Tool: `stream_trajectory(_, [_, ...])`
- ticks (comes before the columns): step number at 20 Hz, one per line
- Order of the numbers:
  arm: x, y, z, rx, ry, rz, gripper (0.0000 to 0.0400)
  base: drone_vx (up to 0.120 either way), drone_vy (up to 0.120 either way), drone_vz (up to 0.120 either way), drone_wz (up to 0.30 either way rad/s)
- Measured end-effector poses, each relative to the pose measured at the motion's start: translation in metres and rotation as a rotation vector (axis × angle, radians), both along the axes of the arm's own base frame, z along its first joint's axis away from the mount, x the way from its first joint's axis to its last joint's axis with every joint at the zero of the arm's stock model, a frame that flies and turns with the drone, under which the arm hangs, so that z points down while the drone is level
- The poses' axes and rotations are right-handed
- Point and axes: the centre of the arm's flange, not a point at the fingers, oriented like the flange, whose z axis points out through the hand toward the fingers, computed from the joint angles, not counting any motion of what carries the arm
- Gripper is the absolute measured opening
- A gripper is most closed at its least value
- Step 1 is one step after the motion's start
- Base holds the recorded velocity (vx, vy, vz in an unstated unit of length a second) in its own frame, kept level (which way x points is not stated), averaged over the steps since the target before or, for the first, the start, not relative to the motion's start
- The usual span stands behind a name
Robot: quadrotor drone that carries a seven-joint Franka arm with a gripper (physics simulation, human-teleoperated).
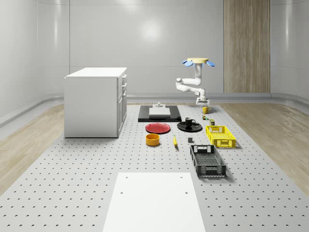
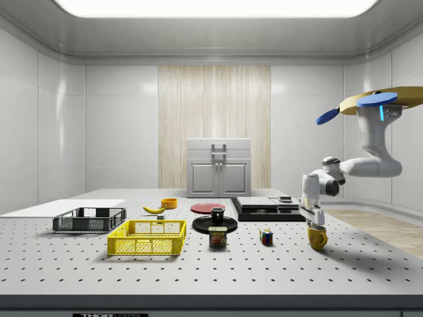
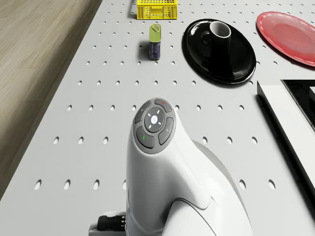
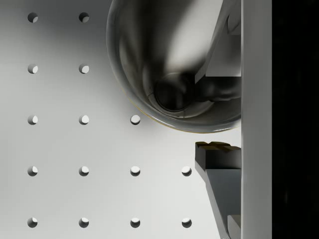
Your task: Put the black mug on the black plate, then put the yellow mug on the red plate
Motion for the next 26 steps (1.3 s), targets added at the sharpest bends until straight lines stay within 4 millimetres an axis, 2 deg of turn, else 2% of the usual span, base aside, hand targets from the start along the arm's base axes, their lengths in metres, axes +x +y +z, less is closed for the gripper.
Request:
stream_trajectory(3, [0.000, 0.000, -0.008, 0.000, 0.000, 0.000, 0.0112, 0.000, 0.000, 0.000, 0.000])
stream_trajectory(8, [0.000, 0.000, -0.027, 0.000, 0.000, 0.000, 0.0111, 0.008, 0.000, 0.120, 0.000])
stream_trajectory(13, [0.000, 0.000, -0.037, 0.000, 0.000, 0.000, 0.0110, 0.120, -0.120, 0.120, 0.000])
stream_trajectory(20, [0.000, 0.000, -0.041, 0.000, 0.000, 0.000, 0.0110, 0.120, -0.120, 0.114, 0.000])
stream_trajectory(26, [0.000, 0.000, -0.042, 0.000, 0.000, 0.000, 0.0110, 0.120, -0.120, 0.000, 0.000])
